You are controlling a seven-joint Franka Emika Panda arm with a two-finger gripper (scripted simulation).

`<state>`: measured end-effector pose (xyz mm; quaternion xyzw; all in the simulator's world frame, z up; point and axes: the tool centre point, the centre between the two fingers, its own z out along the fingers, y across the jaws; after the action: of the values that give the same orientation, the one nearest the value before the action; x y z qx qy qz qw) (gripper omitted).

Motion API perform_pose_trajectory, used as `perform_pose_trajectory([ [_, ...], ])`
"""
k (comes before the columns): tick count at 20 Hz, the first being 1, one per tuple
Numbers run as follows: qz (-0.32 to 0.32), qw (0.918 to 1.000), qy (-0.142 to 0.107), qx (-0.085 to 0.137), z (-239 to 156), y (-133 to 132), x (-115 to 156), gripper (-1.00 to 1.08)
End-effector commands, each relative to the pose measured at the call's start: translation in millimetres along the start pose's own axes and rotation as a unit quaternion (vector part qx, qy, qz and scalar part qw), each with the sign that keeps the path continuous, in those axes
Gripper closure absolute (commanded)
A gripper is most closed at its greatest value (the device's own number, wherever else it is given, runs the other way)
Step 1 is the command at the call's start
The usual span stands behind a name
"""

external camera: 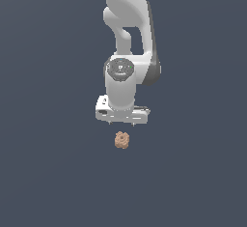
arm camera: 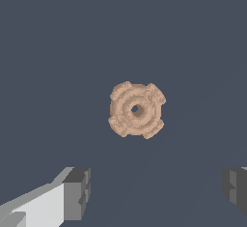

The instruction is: Pick up the object and move it to a goal position.

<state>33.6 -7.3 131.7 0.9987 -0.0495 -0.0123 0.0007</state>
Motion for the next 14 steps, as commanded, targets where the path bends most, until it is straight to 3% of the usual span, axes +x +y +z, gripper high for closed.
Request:
perform_pose_trajectory([
  [1,0.012,0.9999,0.003,0.0,11.2,-1.3,11.5,-0.92],
  [14,0.04,0.9991,0.012,0.002,39.6,-4.2,37.3,-0.92],
])
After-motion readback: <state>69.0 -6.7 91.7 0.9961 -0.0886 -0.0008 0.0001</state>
